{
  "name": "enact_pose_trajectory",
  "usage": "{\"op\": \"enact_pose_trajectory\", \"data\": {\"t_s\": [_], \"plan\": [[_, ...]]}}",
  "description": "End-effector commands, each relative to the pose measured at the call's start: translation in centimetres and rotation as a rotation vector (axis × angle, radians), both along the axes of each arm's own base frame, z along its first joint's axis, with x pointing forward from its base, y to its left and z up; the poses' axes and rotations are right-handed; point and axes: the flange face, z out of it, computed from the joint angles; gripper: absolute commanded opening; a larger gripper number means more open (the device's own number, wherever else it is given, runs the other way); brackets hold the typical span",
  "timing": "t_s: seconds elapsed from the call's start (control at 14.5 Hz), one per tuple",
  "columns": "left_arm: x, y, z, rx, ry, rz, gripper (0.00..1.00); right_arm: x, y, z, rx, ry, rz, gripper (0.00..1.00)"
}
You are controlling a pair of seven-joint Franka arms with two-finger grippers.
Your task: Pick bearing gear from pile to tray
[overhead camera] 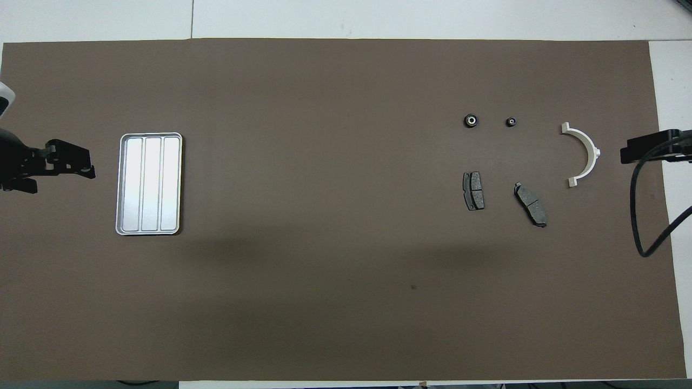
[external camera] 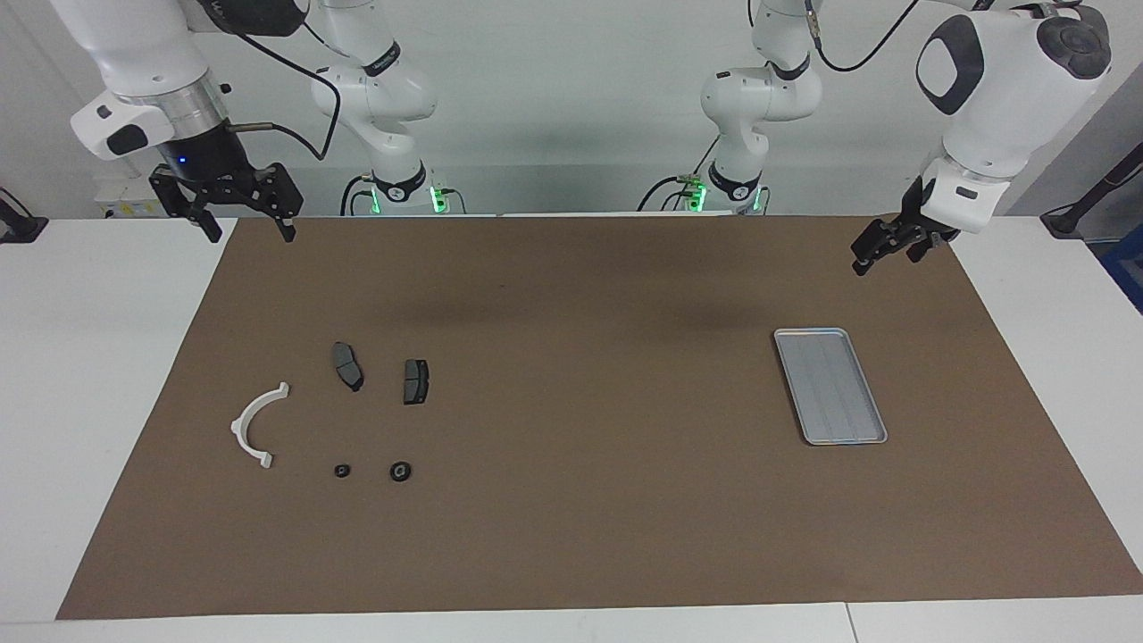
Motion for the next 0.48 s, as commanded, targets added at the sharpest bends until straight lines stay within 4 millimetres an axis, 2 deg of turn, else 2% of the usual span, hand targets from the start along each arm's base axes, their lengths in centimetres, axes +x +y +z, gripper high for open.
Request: {"op": "enact_pose_trajectory", "data": {"t_s": [0.0, 0.41], "plan": [[-0.58, 0.04, 0.47, -0.013, -0.007, -0.001, 1.00, -0.02, 0.16, -0.20, 0.005, -0.015, -0.010, 1.00], [-0.58, 0.03, 0.47, -0.013, -0.007, -0.001, 1.00, -0.01, 0.16, -0.19, 0.004, -0.017, -0.001, 1.00]]}}
